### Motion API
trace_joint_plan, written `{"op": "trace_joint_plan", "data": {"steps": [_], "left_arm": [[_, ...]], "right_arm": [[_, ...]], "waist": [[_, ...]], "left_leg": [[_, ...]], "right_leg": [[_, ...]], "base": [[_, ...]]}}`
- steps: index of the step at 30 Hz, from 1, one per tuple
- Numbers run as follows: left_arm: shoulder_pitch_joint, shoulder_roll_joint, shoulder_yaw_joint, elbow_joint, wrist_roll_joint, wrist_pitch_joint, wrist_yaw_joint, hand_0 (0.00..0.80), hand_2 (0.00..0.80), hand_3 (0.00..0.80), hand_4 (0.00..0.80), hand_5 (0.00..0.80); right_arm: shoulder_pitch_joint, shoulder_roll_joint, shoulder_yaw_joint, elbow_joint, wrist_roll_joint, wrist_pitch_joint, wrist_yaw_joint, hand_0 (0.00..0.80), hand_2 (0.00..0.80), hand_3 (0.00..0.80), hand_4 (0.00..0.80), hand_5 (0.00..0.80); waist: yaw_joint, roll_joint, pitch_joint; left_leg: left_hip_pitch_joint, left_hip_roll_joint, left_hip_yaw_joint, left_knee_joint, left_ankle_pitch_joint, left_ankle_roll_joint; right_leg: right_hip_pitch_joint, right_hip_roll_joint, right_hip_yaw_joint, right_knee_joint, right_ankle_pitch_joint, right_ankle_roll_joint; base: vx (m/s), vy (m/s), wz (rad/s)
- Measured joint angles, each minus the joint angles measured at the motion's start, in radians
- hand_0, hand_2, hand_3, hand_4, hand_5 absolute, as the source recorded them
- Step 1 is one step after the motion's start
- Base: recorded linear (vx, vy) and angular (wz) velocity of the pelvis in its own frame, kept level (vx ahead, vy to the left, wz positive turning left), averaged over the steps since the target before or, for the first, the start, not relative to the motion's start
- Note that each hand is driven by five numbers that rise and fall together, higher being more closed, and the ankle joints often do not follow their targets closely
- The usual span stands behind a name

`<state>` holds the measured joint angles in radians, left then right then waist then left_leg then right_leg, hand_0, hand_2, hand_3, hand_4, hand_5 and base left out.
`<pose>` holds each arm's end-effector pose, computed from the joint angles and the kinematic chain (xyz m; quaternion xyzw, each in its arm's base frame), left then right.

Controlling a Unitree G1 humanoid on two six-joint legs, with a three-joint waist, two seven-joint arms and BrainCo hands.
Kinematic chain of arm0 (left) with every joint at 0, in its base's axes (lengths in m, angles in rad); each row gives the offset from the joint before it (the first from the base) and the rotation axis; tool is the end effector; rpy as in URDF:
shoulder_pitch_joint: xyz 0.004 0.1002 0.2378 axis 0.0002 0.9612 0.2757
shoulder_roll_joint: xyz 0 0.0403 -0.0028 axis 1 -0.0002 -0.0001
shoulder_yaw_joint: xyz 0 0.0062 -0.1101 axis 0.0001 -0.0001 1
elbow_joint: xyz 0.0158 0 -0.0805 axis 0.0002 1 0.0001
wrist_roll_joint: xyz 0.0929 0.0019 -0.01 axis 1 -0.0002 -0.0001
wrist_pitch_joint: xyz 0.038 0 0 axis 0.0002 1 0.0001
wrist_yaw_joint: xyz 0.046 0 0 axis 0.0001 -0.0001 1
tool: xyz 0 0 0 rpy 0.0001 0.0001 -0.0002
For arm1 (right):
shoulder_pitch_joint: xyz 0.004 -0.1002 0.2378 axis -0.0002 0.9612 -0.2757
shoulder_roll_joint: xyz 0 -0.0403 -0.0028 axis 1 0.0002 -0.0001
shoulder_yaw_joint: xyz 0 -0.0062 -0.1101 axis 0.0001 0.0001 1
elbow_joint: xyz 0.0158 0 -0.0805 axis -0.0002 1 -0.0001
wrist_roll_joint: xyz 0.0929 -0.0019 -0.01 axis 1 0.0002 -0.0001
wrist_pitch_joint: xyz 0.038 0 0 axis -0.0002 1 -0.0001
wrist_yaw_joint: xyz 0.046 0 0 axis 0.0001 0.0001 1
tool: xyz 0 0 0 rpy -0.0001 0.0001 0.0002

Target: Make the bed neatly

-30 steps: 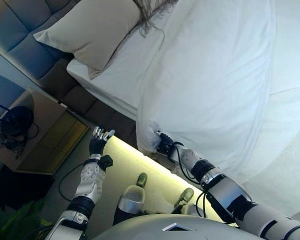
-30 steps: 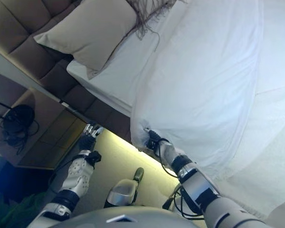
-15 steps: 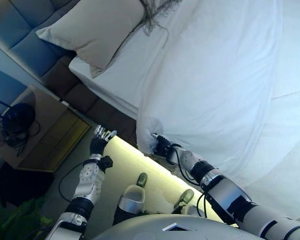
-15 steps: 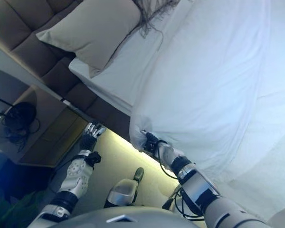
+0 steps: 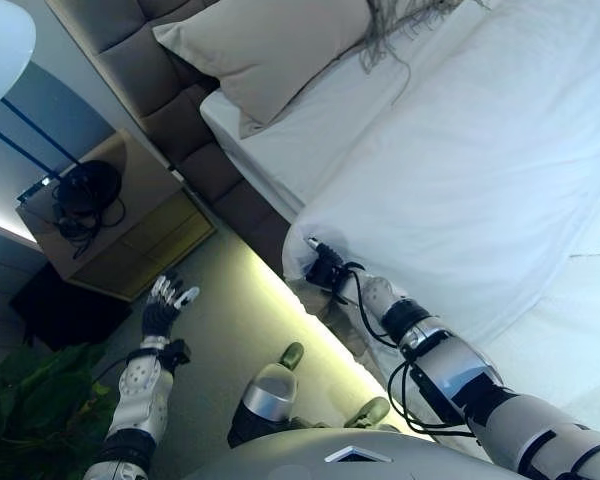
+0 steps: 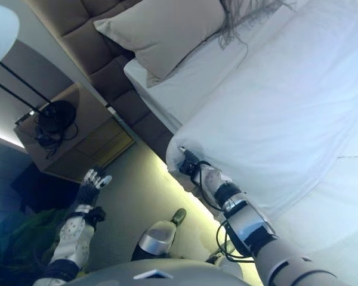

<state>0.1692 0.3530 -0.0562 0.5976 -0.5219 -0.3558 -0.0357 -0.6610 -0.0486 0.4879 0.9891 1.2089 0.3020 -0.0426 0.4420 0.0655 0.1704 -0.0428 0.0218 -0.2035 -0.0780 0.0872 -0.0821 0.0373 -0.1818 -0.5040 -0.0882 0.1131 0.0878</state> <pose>0.1137 0.2521 -0.0524 -0.0498 0.1827 0.1210 0.9744 0.2768 -0.0736 0.0054 0.3123 0.4006 0.1239 0.8525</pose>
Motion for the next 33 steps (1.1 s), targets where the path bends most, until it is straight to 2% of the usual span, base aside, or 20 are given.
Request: {"op": "trace_joint_plan", "data": {"steps": [2, 7, 8, 9, 14, 19, 33], "left_arm": [[0.012, -0.001, 0.0, 0.017, 0.0, -0.002, -0.015, 0.0, 0.0, 0.0, 0.0, 0.0], [0.02, -0.001, -0.001, 0.018, 0.017, -0.003, -0.035, 0.0, 0.0, 0.0, 0.0, 0.0], [0.019, -0.001, -0.001, 0.018, 0.022, -0.003, -0.035, 0.0, 0.0, 0.0, 0.0, 0.0], [0.017, -0.001, -0.001, 0.017, 0.03, -0.003, -0.034, 0.0, 0.0, 0.0, 0.0, 0.0], [0.007, -0.001, -0.002, 0.017, 0.038, -0.001, -0.034, 0.0, 0.0, 0.0, 0.0, 0.0], [0.002, -0.001, -0.007, 0.017, 0.038, 0.0, -0.032, 0.0, 0.0, 0.0, 0.0, 0.0], [0.003, -0.015, -0.033, 0.017, 0.038, 0.018, -0.012, 0.0, 0.0, 0.0, 0.0, 0.0]], "right_arm": [[-0.007, 0.0, 0.0, 0.0, 0.003, 0.001, 0.001, 0.8, 0.8, 0.8, 0.8, 0.8], [-0.014, 0.0, 0.0, 0.0, 0.022, 0.003, 0.004, 0.8, 0.8, 0.8, 0.8, 0.8], [-0.016, 0.0, -0.001, 0.001, 0.025, 0.007, 0.004, 0.731, 0.731, 0.731, 0.731, 0.731], [-0.02, 0.0, -0.001, 0.004, 0.031, 0.013, 0.004, 0.0, 0.0, 0.0, 0.0, 0.0], [-0.057, 0.0, 0.0, 0.021, 0.081, 0.097, 0.004, 0.0, 0.0, 0.0, 0.0, 0.0], [-0.073, 0.002, 0.01, 0.021, 0.146, 0.137, 0.002, 0.0, 0.0, 0.0, 0.0, 0.0], [-0.073, 0.046, 0.121, 0.007, 0.239, 0.137, -0.141, 0.0, 0.0, 0.0, 0.0, 0.0]], "waist": [[0.014, 0.0, 0.0], [0.014, -0.001, 0.0], [0.014, -0.001, 0.0], [0.014, -0.001, 0.0], [0.013, -0.001, -0.001], [0.012, -0.001, -0.001], [0.009, -0.023, -0.042]], "left_leg": [[0.005, 0.0, -0.001, 0.0, -0.001, 0.0], [0.015, -0.003, -0.02, 0.004, -0.01, 0.0], [0.015, -0.003, -0.02, 0.004, -0.01, 0.0], [0.015, -0.004, -0.02, 0.005, -0.01, 0.0], [0.016, -0.006, -0.02, 0.013, -0.009, 0.001], [0.015, -0.009, -0.017, 0.019, -0.012, 0.002], [0.031, -0.013, 0.009, 0.02, -0.019, 0.008]], "right_leg": [[0.006, 0.0, -0.001, 0.0, -0.002, 0.001], [0.028, -0.001, -0.003, -0.001, -0.014, 0.004], [0.028, -0.002, -0.003, 0.0, -0.015, 0.004], [0.028, -0.002, -0.003, 0.0, -0.015, 0.004], [0.027, -0.004, -0.002, 0.0, -0.015, 0.006], [0.026, -0.007, 0.0, 0.0, -0.015, 0.007], [0.024, -0.013, 0.028, 0.001, -0.014, 0.008]], "base": [[0.052, -0.001, 0.04], [0.049, -0.009, 0.11], [0.03, -0.003, -0.01], [0.0, 0.0, 0.0], [0.0, 0.0, 0.0], [0.0, 0.0, 0.0], [-0.005, -0.008, -0.05]]}}
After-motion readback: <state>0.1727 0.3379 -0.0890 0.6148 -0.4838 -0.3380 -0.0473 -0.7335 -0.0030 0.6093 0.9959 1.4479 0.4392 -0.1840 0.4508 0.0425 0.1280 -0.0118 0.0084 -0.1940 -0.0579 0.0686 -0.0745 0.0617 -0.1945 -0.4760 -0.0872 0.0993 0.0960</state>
